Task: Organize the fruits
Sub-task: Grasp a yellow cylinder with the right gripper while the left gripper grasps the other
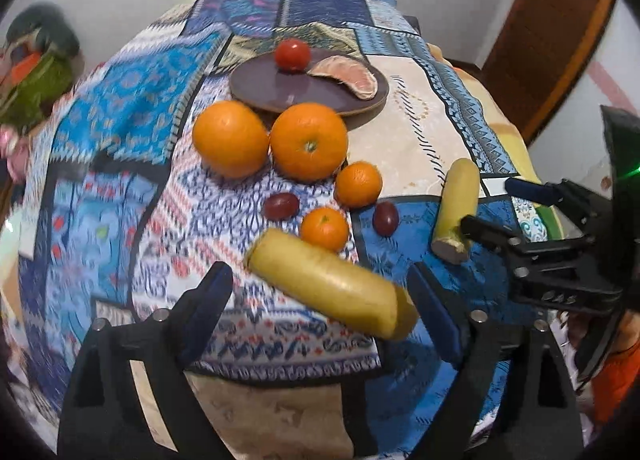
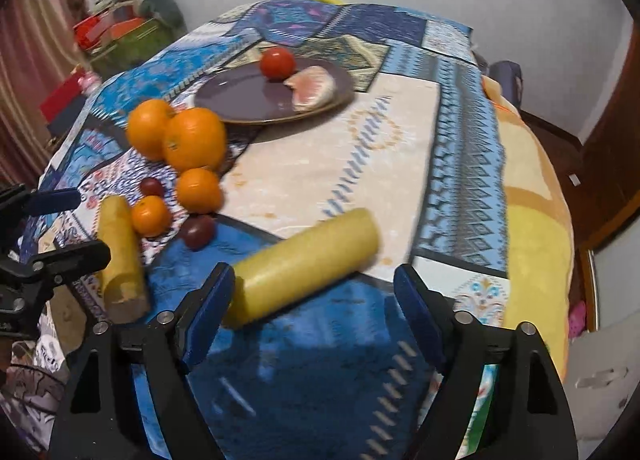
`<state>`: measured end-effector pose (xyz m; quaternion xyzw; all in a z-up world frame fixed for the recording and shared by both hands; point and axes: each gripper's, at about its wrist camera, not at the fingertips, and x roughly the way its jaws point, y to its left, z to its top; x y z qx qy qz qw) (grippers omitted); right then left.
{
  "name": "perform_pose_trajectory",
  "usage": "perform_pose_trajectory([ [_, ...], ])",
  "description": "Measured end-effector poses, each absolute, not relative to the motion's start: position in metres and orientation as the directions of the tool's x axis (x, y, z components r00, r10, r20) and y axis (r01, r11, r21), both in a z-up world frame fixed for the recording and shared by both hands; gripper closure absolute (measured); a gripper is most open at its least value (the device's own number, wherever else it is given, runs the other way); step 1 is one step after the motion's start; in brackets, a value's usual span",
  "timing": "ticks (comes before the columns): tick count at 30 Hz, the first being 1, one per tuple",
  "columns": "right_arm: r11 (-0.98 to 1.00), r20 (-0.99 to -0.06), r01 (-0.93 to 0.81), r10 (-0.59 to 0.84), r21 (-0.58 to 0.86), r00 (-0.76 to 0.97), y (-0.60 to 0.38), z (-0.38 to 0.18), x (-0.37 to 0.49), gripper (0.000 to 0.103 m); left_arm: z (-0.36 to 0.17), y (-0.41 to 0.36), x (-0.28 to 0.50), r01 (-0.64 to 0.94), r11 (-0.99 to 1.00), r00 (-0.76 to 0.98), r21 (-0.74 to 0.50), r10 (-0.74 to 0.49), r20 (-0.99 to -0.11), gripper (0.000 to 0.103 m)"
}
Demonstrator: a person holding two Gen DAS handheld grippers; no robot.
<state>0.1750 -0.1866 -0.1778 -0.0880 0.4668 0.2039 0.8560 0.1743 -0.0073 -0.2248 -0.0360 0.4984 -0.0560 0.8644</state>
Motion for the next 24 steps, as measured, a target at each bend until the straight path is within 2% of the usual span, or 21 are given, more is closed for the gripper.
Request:
perform_pose_trajectory([
  [9, 0.900, -0.846, -0.433, 0.269, 0.050, 0.461, -0.168, -0.189, 0.181, 0.020, -0.254, -0.030, 0.176, 0.065, 0.988, 0.403, -0.141, -0.155, -0.902, 0.011],
  [17, 0.903, -0.858, -0.422, 0.273, 0.073, 0.435, -0.170, -0.199, 0.188, 0.020, -0.265, -0.035, 0.179, 0.014, 0.997, 0.432, -0.081, -0.079, -0.899, 0.012],
  [21, 0.899, -0.857, -0.426, 0.295, 0.099, 0.423, -0.177, -0.199, 0.186, 0.024, -0.260, -0.026, 0.175, 0.035, 0.995, 0.435, -0.097, -0.102, -0.894, 0.021],
  [24, 0.892, -0.857, -0.438, 0.308, 0.110, 0.413, -0.183, -0.198, 0.182, 0.033, -0.253, -0.019, 0.168, 0.059, 0.996, 0.453, -0.062, -0.082, -0.888, 0.024],
])
